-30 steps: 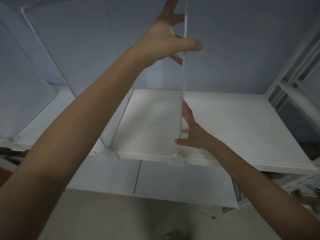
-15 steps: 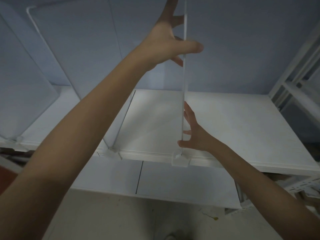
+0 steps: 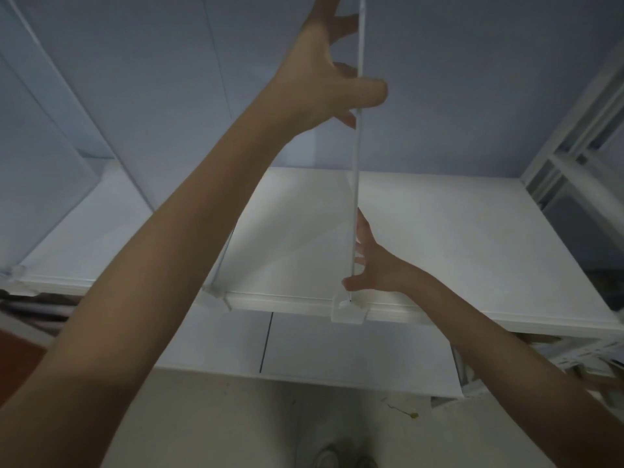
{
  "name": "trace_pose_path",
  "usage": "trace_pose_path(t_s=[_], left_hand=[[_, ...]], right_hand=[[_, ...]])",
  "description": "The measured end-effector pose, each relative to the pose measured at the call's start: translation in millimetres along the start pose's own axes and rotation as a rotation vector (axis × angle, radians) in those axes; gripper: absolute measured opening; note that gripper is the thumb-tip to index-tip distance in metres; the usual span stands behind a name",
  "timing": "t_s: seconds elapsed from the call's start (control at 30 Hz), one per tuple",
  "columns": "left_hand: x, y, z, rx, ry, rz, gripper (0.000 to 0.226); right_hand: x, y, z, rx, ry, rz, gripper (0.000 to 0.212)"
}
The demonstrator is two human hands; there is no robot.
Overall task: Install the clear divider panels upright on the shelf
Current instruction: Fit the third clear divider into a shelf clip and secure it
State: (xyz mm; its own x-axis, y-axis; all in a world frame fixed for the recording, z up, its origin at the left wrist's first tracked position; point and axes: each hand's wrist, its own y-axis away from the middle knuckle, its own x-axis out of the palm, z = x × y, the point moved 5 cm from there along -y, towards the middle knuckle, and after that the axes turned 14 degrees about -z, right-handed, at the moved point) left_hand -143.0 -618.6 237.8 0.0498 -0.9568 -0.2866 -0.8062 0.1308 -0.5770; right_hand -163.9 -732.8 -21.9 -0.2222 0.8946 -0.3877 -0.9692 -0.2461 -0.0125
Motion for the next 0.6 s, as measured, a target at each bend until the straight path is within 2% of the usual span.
trace_pose_path(t_s=[0.33,0.6], left_hand=[[4.9,6.0,-2.3,-0.015,-0.022,0.009,0.088],[11.9,12.0,-0.3,0.028,0.04,0.05,0.103]], right_hand=[[0.3,1.8,3.7,0.0,0.056,-0.03,0.133],[1.6,6.3,-3.3,0.012,0.075,-0.062,0.135]])
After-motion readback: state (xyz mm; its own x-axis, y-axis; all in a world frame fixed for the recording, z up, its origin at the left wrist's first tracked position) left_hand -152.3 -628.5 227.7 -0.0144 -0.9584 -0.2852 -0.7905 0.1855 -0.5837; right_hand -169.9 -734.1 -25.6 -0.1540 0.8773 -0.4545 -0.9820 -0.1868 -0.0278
